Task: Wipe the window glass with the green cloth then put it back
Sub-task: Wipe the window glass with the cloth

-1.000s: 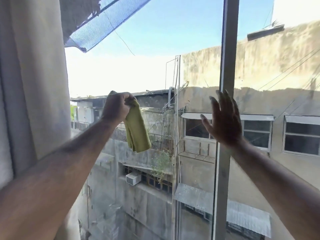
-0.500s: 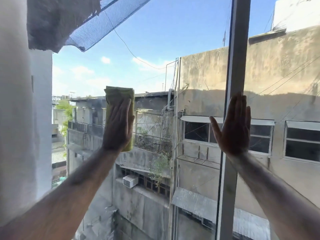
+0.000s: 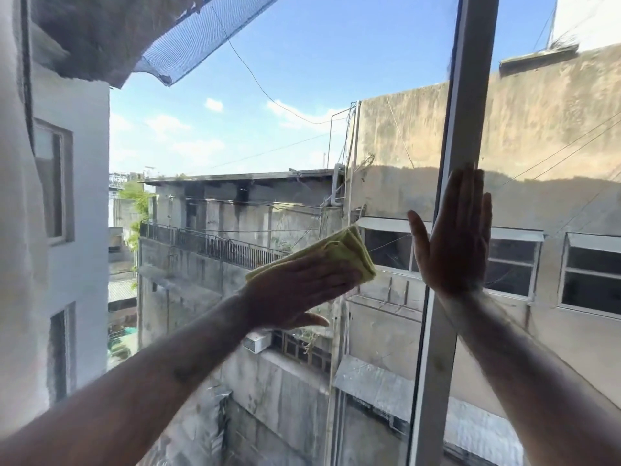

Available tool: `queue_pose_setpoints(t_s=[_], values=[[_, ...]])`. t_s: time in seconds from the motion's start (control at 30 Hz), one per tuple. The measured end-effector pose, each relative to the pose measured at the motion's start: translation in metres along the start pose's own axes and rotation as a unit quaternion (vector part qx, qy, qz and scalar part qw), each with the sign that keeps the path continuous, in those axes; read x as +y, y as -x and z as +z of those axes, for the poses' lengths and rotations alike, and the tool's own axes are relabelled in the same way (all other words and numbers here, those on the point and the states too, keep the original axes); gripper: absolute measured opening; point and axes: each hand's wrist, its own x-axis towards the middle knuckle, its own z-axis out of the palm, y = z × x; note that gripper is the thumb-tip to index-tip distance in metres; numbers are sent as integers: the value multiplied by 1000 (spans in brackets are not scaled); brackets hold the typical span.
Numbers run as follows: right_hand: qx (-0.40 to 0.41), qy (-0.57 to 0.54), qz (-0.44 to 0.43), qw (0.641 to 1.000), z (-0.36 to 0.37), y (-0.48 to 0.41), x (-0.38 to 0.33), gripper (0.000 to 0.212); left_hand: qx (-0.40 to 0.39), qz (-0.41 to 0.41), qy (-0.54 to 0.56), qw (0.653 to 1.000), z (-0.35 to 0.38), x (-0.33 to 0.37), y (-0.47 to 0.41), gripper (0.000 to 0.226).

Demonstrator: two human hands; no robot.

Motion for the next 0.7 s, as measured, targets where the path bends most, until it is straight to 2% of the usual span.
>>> queue_pose_setpoints(t_s=[0.03,0.07,0.1,0.13,0.17,0.2,0.23,0.27,0.3,0.33,0.37,0.43,0.5,0.57,0.6,0.63,0.67,0.7], values=[[-5,-2,0,1000,-1,0,-1,89,4,-30,2,1000,-2,-6,13,80],[-9,-4,1,1000,-3,0,-2,90,17,-104,1,994,-5,-18,21,79],[-12,-6,1,1000,-4,0,-2,92,35,-213,4,976,-9,-33,23,78],[-14,-7,1,1000,-5,0,-3,93,63,-338,10,939,-16,-51,19,77],[-14,-7,0,1000,-5,0,-3,93,94,-451,26,887,-24,-69,9,78],[-15,-6,-2,1000,-6,0,-4,95,119,-535,40,835,-32,-85,-8,78],[-16,-5,-3,1000,-7,0,-4,97,135,-583,47,800,-39,-98,-28,77],[-16,-2,-4,1000,-7,0,-3,100,145,-596,48,789,-42,-107,-49,77],[-17,0,-4,1000,-8,0,-4,103,143,-575,49,804,-44,-113,-70,77],[-17,-2,-5,1000,-8,0,-3,105,136,-522,46,841,-44,-113,-89,77],[-17,-7,-5,1000,-7,-1,-3,106,122,-439,34,889,-41,-109,-104,78],[-13,-16,-6,1000,-7,-2,-3,106,84,-211,-12,974,-28,-84,-119,81],[-8,-15,-6,1000,-6,-1,-3,104,28,-5,-41,999,-17,-50,-105,82],[-9,-12,-4,1000,-6,0,-3,103,-23,113,-45,992,-15,-38,-78,84],[-9,-12,-3,1000,-6,-1,-3,104,-31,127,-49,990,-17,-45,-65,84],[-9,-12,-2,1000,-6,-1,-2,104,-19,97,-50,994,-20,-58,-57,83],[-10,-14,0,1000,-5,-2,-1,104,5,14,-41,999,-23,-74,-50,81],[-12,-16,2,1000,-5,-2,-1,105,35,-112,-26,993,-26,-89,-46,80]])
